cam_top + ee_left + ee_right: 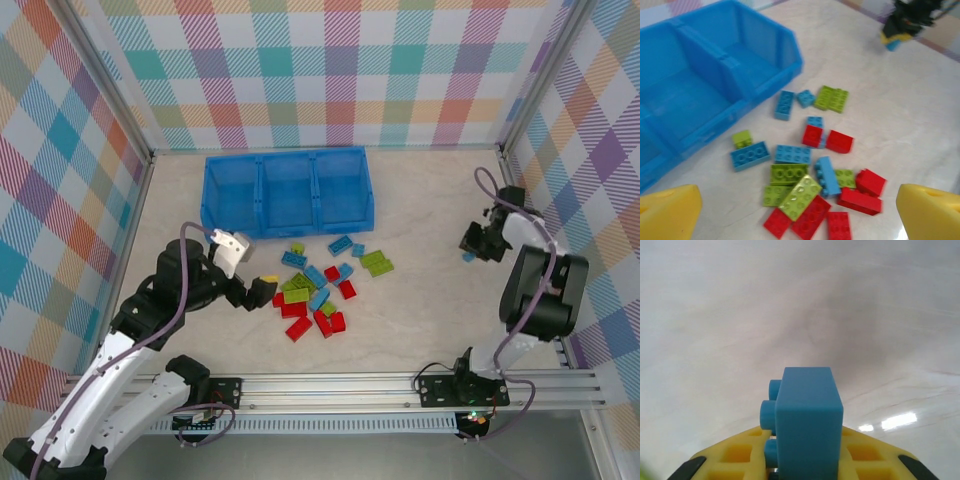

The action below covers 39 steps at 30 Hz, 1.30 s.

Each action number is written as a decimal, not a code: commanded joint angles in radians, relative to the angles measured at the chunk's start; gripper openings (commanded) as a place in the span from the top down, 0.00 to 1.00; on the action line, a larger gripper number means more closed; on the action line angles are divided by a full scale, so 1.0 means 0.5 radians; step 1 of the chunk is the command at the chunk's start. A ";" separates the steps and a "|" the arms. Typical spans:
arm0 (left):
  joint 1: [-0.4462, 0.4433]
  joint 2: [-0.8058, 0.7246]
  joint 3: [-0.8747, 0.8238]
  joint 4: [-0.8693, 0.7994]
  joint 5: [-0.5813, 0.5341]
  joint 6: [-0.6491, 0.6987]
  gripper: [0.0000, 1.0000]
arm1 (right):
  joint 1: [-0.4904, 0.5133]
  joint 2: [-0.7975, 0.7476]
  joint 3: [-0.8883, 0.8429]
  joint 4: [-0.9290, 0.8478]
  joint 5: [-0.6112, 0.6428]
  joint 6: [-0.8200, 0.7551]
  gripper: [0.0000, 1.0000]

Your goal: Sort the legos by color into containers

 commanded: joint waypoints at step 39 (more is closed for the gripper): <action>-0.048 0.230 0.108 -0.141 -0.977 -0.534 0.00 | 1.538 0.995 2.001 -0.448 0.319 0.100 0.48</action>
